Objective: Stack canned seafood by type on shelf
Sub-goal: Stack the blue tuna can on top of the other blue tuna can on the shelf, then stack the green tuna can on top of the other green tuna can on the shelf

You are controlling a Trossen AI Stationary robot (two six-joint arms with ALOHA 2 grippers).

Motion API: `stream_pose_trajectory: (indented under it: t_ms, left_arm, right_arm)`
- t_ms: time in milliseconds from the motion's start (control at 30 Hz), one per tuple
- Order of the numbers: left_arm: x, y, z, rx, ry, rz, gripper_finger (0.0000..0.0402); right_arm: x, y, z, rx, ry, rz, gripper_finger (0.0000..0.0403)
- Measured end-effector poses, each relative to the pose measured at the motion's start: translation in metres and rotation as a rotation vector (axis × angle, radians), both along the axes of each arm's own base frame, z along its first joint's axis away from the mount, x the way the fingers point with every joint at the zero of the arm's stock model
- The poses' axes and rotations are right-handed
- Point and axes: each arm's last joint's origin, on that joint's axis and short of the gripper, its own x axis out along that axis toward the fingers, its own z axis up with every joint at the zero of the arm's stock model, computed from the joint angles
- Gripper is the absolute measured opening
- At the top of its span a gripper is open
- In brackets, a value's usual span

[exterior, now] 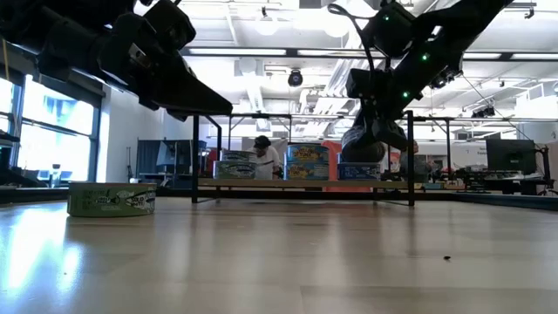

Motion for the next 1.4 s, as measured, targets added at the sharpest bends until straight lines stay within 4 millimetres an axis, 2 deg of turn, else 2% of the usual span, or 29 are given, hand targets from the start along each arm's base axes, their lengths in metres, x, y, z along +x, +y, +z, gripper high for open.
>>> stream_pose_trajectory:
  t_ms: [333, 500, 567, 633, 767, 833, 900, 1067, 1167, 1267, 1400]
  left_arm:
    - [0.000, 0.000, 0.000, 0.000, 0.000, 0.000, 0.0023]
    - [0.000, 0.000, 0.000, -0.004, 0.000, 0.001, 0.0023]
    - [0.000, 0.000, 0.000, -0.007, 0.000, 0.002, 0.0023]
    - [0.000, 0.000, 0.000, -0.008, 0.000, 0.003, 0.0023]
    - [0.000, 0.000, 0.000, -0.008, -0.001, 0.003, 0.0023]
    - [0.001, -0.001, 0.002, -0.014, -0.024, 0.000, 0.0023]
    - [0.002, -0.004, 0.007, -0.020, -0.070, -0.018, 0.0023]
    - [-0.002, -0.019, 0.010, 0.072, -0.096, -0.118, 0.0023]
    - [-0.014, -0.030, 0.002, 0.124, 0.072, -0.153, 0.0023]
    - [-0.031, -0.031, 0.001, 0.076, 0.304, -0.035, 0.0023]
    - [-0.058, -0.029, 0.003, -0.026, 0.569, 0.155, 0.0023]
  right_arm:
    - [0.004, 0.003, 0.002, 0.052, -0.080, 0.017, 0.0199]
    - [0.009, 0.017, 0.014, -0.050, -0.183, -0.043, 0.0200]
    - [0.008, 0.027, 0.021, -0.036, -0.264, -0.067, 0.0200]
    - [0.008, 0.040, 0.026, 0.075, -0.376, -0.048, 0.0200]
    - [0.014, 0.065, 0.025, 0.529, -0.560, 0.110, 0.0199]
    - [0.019, 0.079, 0.018, 0.735, -0.572, 0.190, 0.0199]
    - [0.021, 0.097, 0.005, 0.853, -0.544, 0.246, 0.0199]
    - [0.028, 0.137, -0.030, 0.856, -0.559, 0.258, 0.0199]
    - [0.034, 0.152, -0.049, 0.825, -0.576, 0.243, 0.0199]
    - [0.039, 0.159, -0.066, 0.799, -0.595, 0.238, 0.0199]
    - [0.045, 0.157, -0.083, 0.756, -0.610, 0.214, 0.0199]
